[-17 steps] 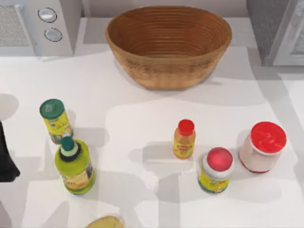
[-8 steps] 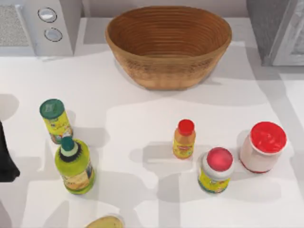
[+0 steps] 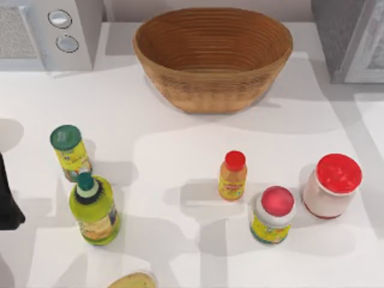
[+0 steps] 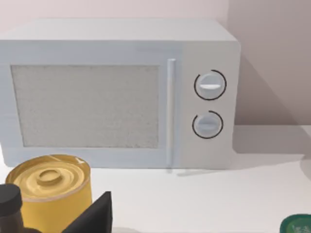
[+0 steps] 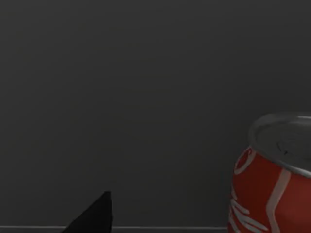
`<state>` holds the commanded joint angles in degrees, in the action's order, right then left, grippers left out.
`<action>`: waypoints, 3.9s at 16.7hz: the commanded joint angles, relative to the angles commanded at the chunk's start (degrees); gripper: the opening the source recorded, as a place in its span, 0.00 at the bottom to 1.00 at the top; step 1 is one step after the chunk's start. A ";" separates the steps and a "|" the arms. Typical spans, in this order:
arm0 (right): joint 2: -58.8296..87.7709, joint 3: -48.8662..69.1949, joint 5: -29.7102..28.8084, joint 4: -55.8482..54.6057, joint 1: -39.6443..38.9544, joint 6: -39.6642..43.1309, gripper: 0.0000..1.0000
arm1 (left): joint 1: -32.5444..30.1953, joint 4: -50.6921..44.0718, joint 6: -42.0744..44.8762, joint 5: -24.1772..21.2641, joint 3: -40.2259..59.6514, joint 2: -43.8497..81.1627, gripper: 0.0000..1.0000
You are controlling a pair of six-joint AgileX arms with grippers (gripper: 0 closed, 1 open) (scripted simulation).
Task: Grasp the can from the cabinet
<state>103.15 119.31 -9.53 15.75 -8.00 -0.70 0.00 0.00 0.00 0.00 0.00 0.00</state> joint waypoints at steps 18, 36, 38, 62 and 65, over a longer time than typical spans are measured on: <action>0.88 1.01 0.13 0.13 0.14 0.00 0.02 | 0.00 0.00 0.00 0.00 0.00 0.00 1.00; -16.70 -5.43 -4.63 11.06 -4.85 -0.07 0.00 | 0.00 0.00 0.00 0.00 0.00 0.00 1.00; -22.12 -7.41 -6.02 14.39 -6.41 -0.04 0.00 | 0.00 0.00 0.00 0.00 0.00 0.00 1.00; -72.49 -78.80 2.74 -2.32 1.69 0.29 0.00 | 0.00 0.00 0.00 0.00 0.00 0.00 1.00; -84.25 -96.30 5.37 -7.42 4.05 0.44 0.00 | 0.00 0.00 0.00 0.00 0.00 0.00 1.00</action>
<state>18.90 23.01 -4.15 8.34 -3.95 -0.26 0.00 0.00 0.00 0.00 0.00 0.00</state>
